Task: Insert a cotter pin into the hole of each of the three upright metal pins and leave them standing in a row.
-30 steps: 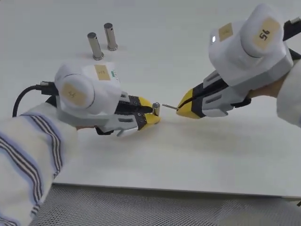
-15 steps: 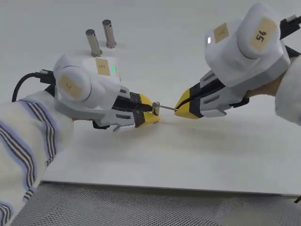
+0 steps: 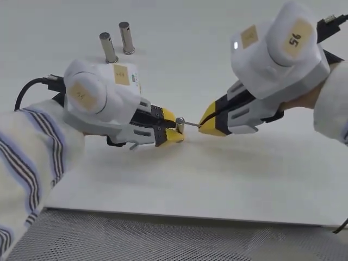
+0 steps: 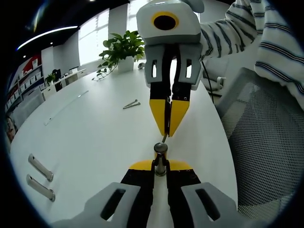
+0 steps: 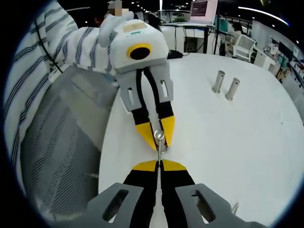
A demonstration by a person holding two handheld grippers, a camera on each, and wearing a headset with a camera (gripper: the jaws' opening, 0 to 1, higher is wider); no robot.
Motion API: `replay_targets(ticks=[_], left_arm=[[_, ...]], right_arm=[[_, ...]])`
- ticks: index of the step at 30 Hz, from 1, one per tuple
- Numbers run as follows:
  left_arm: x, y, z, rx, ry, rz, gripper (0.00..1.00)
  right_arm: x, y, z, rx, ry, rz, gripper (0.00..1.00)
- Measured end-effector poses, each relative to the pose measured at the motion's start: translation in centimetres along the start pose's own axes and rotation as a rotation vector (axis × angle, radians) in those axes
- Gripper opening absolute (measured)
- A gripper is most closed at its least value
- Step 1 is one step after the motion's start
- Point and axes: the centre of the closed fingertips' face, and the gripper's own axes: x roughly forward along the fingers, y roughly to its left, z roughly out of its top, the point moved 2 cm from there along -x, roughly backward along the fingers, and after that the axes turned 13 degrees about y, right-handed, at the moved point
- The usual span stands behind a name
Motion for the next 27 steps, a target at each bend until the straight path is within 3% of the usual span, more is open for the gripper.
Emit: replay_targets(ticks=[11, 15, 27], left_arm=[[0.08, 0.04, 0.07, 0.016, 0.012, -0.012, 0.07], [0.21, 0.05, 0.22, 0.023, 0.016, -0.017, 0.07], [0.37, 0.11, 0.36, 0.03, 0.021, -0.016, 0.07]], right_arm=[[0.06, -0.23, 0.13, -0.018, 0.021, 0.001, 0.02], [-0.08, -0.4, -0.02, -0.029, 0.052, -0.009, 0.02], [-0.17, -0.25, 0.26, -0.038, 0.06, -0.009, 0.02]])
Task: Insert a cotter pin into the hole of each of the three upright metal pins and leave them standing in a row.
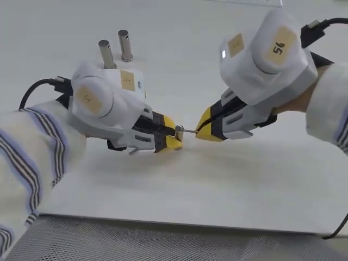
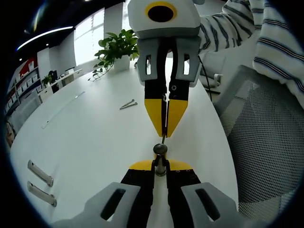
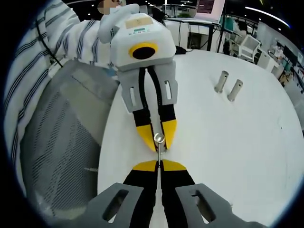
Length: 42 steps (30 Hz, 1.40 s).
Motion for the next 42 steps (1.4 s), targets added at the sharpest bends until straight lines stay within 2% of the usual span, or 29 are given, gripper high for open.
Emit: replay_targets(ticks=[5, 11, 23, 27, 32, 38, 42], left_arm=[[0.0, 0.0, 0.0, 0.004, 0.004, 0.001, 0.07], [0.4, -0.4, 0.5, 0.008, -0.008, -0.013, 0.07], [0.5, -0.3, 0.5, 0.006, -0.008, -0.017, 0.07], [0.4, -0.3, 0.5, 0.005, -0.008, -0.017, 0.07], [0.4, -0.3, 0.4, 0.001, -0.009, -0.015, 0.07], [0.4, -0.4, 0.3, -0.002, -0.009, -0.013, 0.07], [0.4, -0.4, 0.3, -0.001, -0.007, -0.011, 0.07]], right_arm=[[0.0, 0.1, 0.2, -0.012, 0.009, -0.013, 0.02], [0.2, 0.2, 0.9, -0.014, -0.007, -0.001, 0.02], [0.2, 0.2, 0.8, 0.01, -0.019, 0.02, 0.03], [0.2, 0.3, 0.7, -0.005, -0.029, 0.031, 0.04], [0.4, 0.4, 0.3, -0.011, -0.032, 0.028, 0.11], [0.0, 0.3, -0.1, 0.018, -0.042, 0.023, 0.09], [-0.6, 0.3, 0.0, 0.033, -0.07, 0.017, 0.07]])
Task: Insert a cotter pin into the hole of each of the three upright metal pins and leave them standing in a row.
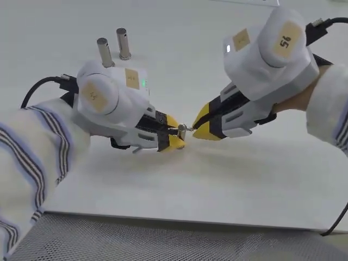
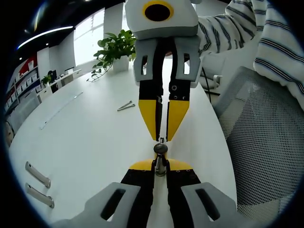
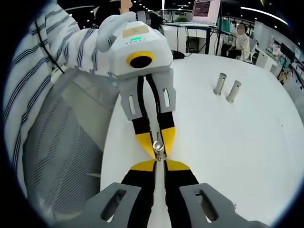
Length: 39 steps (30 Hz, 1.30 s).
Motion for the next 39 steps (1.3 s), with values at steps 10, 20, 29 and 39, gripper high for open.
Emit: replay_targets(ticks=[10, 20, 29, 39], left_arm=[[0.0, 0.0, 0.0, -0.003, 0.002, 0.004, 0.07], [0.0, 0.1, 0.0, -0.001, 0.002, 0.006, 0.07], [0.0, 0.3, 0.0, -0.013, 0.001, 0.015, 0.07], [-0.7, 1.2, -0.2, -0.028, -0.005, 0.029, 0.07]], right_arm=[[0.1, 0.2, 0.4, 0.007, -0.008, 0.002, 0.04], [0.3, 0.3, 0.6, 0.011, -0.014, 0.001, 0.04], [-0.2, -0.3, 0.3, 0.004, -0.04, -0.039, 0.11], [-1.5, -1.4, -1.5, 0.067, -0.053, -0.085, 0.11]])
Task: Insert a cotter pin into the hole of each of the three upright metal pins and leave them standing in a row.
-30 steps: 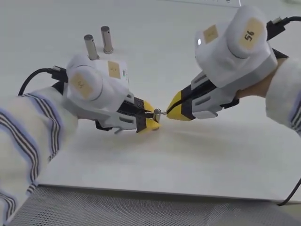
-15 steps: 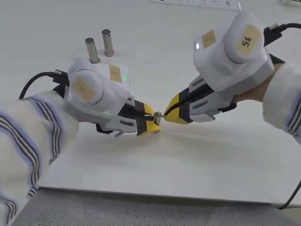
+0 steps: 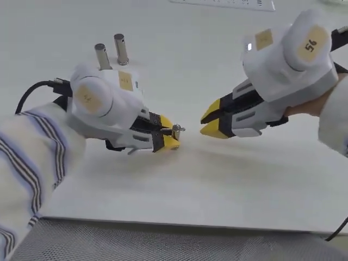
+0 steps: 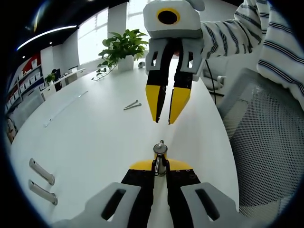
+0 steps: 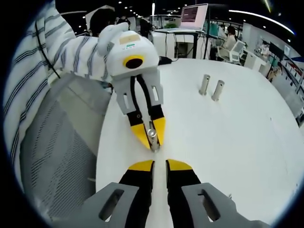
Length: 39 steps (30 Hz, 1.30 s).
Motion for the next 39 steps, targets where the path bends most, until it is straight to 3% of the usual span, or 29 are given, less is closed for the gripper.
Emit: replay_targets(ticks=[8, 15, 19, 24, 28, 35, 39], left_arm=[[-0.8, 2.5, -0.2, -0.001, 0.006, 0.024, 0.07], [-1.0, 4.2, -0.8, 0.002, 0.03, 0.028, 0.07], [-1.1, 4.9, -1.0, 0.011, 0.042, 0.033, 0.07], [-1.1, 5.5, -1.2, 0.018, 0.051, 0.033, 0.07], [-1.0, 5.9, -1.3, 0.02, 0.056, 0.033, 0.07], [-1.0, 6.1, -1.4, 0.024, 0.056, 0.015, 0.07], [-1.1, 6.1, -1.5, 0.023, 0.052, 0.007, 0.07]], right_arm=[[-1.4, 0.4, -0.4, 0.027, -0.021, -0.041, 0.17], [-2.5, 1.0, 0.0, 0.056, -0.077, -0.07, 0.2], [-2.8, 1.4, -0.1, 0.094, -0.119, -0.095, 0.28], [-3.1, 2.3, -0.7, 0.131, -0.147, -0.102, 0.33], [-3.3, 3.0, -1.2, 0.192, -0.205, -0.112, 0.44], [-3.4, 4.3, -3.5, 0.289, -0.235, -0.114, 0.47], [-3.3, 4.8, -4.6, 0.333, -0.238, -0.129, 0.6]])
